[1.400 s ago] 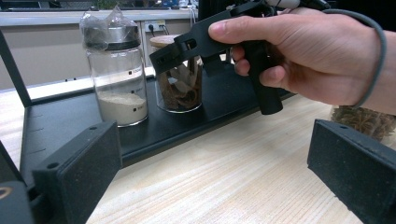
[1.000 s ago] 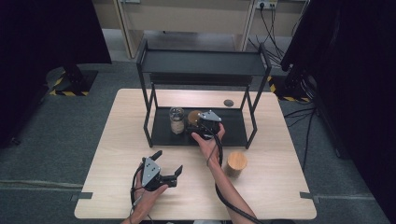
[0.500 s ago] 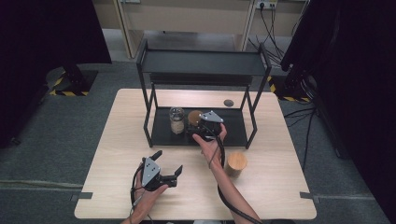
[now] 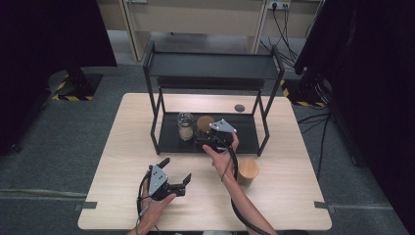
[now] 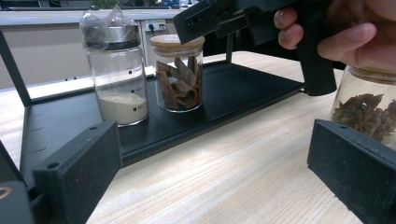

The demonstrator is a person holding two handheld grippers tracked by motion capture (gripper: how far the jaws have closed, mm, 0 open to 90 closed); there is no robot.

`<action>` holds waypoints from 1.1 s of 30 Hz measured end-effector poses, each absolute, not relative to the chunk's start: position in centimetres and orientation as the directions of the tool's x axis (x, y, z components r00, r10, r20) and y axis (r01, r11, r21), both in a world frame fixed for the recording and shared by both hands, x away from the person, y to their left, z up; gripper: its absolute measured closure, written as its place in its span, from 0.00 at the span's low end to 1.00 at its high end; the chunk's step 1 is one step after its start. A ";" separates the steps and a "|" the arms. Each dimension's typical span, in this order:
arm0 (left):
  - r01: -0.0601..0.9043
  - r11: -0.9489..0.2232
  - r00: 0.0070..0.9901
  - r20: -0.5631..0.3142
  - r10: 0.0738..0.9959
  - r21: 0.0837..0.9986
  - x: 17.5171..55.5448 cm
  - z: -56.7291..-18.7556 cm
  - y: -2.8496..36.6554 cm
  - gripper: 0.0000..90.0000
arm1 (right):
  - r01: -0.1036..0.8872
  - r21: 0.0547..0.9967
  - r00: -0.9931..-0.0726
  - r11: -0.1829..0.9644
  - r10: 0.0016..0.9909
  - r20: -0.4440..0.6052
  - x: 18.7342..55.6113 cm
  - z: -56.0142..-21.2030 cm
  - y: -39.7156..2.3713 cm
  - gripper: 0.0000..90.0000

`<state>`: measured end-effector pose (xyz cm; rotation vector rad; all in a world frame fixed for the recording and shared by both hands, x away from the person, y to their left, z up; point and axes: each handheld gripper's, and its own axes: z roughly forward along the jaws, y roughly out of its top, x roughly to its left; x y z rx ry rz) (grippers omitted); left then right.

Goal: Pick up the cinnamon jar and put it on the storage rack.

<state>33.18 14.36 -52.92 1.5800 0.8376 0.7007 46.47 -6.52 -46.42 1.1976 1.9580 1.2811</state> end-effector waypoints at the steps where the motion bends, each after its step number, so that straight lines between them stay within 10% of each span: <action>1: 0.139 -0.088 0.566 -0.007 0.824 0.986 33.2 -52.9 14.4 0.03 | 0.392 0.905 -0.484 0.167 0.873 0.049 46.4 -46.4 -6.6 0.05; 33: 0.137 -0.089 0.565 -0.004 0.825 0.986 33.2 -52.9 14.4 0.03 | 0.356 0.923 -0.545 0.144 0.835 0.080 42.4 -46.8 -8.1 0.05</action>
